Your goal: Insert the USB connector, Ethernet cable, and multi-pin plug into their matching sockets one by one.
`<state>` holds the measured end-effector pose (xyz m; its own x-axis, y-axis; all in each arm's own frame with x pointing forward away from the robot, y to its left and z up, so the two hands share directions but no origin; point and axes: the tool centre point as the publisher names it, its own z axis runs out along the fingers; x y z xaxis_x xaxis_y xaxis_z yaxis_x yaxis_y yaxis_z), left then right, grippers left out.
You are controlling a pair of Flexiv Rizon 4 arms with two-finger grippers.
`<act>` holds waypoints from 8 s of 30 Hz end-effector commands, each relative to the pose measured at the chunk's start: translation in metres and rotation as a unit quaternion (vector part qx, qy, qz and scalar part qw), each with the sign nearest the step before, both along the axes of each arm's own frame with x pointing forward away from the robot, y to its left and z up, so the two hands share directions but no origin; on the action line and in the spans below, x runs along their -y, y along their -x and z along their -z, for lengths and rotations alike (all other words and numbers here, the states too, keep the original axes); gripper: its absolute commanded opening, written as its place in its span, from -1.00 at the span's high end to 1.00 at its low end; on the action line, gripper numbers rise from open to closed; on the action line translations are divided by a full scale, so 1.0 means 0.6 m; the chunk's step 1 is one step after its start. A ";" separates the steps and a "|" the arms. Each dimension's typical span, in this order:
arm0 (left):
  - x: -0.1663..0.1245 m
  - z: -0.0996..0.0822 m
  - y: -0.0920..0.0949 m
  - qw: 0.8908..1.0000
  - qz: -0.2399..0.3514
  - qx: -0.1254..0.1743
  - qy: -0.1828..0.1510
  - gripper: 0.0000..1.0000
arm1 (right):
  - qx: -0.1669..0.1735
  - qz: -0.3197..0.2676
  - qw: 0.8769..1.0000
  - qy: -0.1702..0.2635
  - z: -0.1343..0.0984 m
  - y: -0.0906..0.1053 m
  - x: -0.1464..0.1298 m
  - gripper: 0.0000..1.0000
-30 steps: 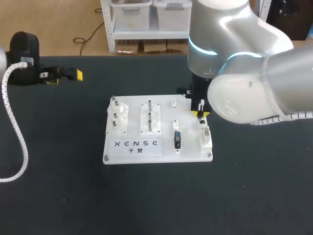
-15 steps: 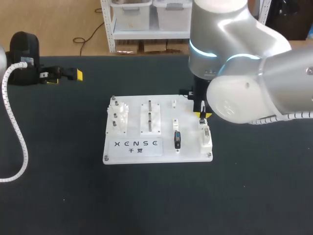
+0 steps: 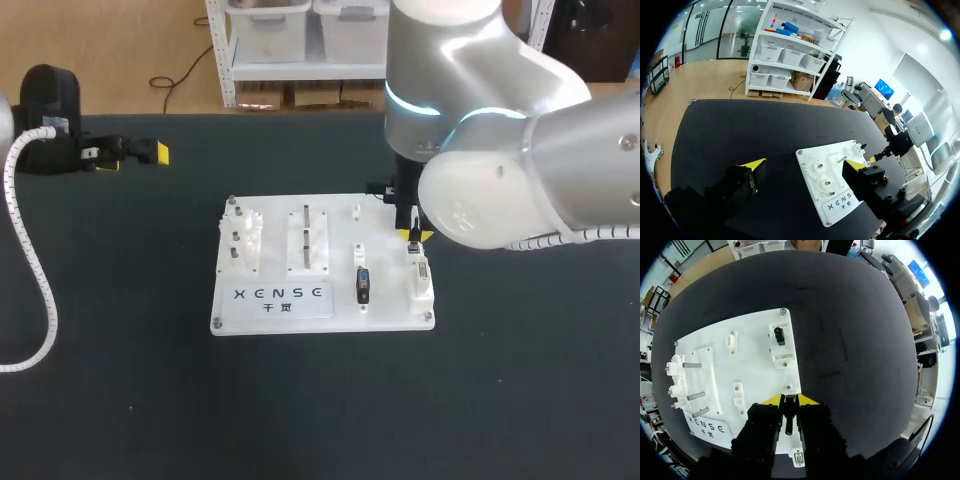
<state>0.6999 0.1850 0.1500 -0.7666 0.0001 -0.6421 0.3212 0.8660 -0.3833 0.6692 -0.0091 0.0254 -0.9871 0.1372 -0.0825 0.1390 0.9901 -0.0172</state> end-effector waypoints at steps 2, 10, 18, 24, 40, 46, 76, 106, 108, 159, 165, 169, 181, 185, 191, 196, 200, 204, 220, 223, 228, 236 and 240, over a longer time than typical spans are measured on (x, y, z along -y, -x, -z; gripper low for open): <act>0.000 0.000 0.000 1.000 0.000 0.000 0.000 -1.00 | -0.001 -0.002 1.000 0.002 0.006 0.001 -0.001 1.00; 0.000 0.000 0.000 1.000 0.000 0.000 0.000 -1.00 | -0.002 -0.005 1.000 0.006 0.009 0.006 0.002 1.00; 0.000 0.000 0.000 1.000 0.000 0.000 0.000 -1.00 | -0.003 -0.005 1.000 0.011 0.015 0.010 0.004 1.00; 0.000 0.000 0.000 1.000 0.000 0.000 0.000 -1.00 | -0.008 0.004 1.000 0.015 0.028 0.008 0.010 1.00; 0.000 0.000 0.000 1.000 0.000 0.000 0.000 -1.00 | -0.017 0.021 0.999 0.017 0.039 0.005 0.013 1.00; 0.000 0.000 0.000 1.000 0.000 0.000 0.000 -1.00 | 0.009 0.024 1.000 0.006 -0.004 0.014 0.002 -1.00; 0.000 0.000 0.000 1.000 0.000 0.000 0.000 -1.00 | -0.018 -0.041 0.999 -0.028 -0.025 0.150 -0.127 -0.98; 0.000 0.000 0.000 1.000 0.000 0.000 0.000 -1.00 | -0.013 -0.072 0.997 -0.023 0.023 0.120 -0.127 0.14; 0.000 0.000 0.000 1.000 0.000 0.000 0.000 -1.00 | -0.014 -0.072 0.997 -0.022 0.024 0.119 -0.127 0.16; 0.000 0.000 0.000 1.000 0.000 0.000 0.000 -1.00 | 0.048 -0.067 0.996 -0.045 -0.065 0.112 -0.099 1.00; 0.000 0.000 0.000 1.000 0.000 0.000 0.000 -1.00 | 0.056 -0.055 0.996 -0.048 -0.094 0.110 -0.065 1.00; 0.000 0.000 0.000 1.000 0.000 0.000 0.000 -1.00 | 0.058 -0.044 0.996 -0.045 -0.104 0.113 -0.040 1.00; 0.000 0.000 0.000 1.000 0.000 0.000 0.000 -1.00 | 0.051 -0.025 0.998 -0.026 -0.092 0.116 0.002 1.00; 0.000 0.000 0.000 1.000 0.000 0.000 0.000 -1.00 | 0.049 -0.025 0.998 -0.023 -0.088 0.117 0.007 1.00; 0.000 0.000 0.000 1.000 0.000 0.000 0.000 -1.00 | 0.045 -0.025 0.998 -0.020 -0.081 0.118 0.005 1.00; 0.000 0.000 0.000 1.000 0.000 0.000 0.000 -1.00 | 0.041 -0.027 0.999 -0.018 -0.073 0.121 0.005 1.00; 0.000 0.000 0.000 1.000 0.000 0.000 0.000 -1.00 | 0.039 -0.025 0.999 -0.017 -0.071 0.122 0.006 1.00; 0.000 0.000 0.000 1.000 0.000 0.000 0.000 -1.00 | 0.039 -0.023 0.999 -0.016 -0.071 0.122 0.006 1.00; 0.000 0.000 0.000 1.000 0.000 0.000 0.000 -1.00 | 0.039 -0.028 0.999 -0.008 -0.066 0.125 0.003 1.00; 0.000 0.000 0.000 1.000 0.000 0.000 0.000 -1.00 | 0.039 -0.027 0.999 -0.008 -0.065 0.125 0.003 1.00; 0.000 0.000 0.000 1.000 0.000 0.000 0.000 -1.00 | 0.038 -0.024 0.999 -0.006 -0.061 0.124 0.004 1.00; 0.000 0.000 0.000 1.000 0.000 0.000 0.000 -1.00 | 0.039 -0.021 0.999 -0.005 -0.061 0.119 0.004 1.00; 0.000 0.000 0.000 1.000 0.000 0.000 0.000 -1.00 | 0.040 -0.022 0.999 -0.005 -0.062 0.116 0.002 1.00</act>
<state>0.6999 0.1850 0.1500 -0.7666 0.0002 -0.6421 0.3212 0.8660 -0.3833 0.5984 -0.0115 0.0635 -0.9828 0.0944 -0.1587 0.0950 0.9955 0.0039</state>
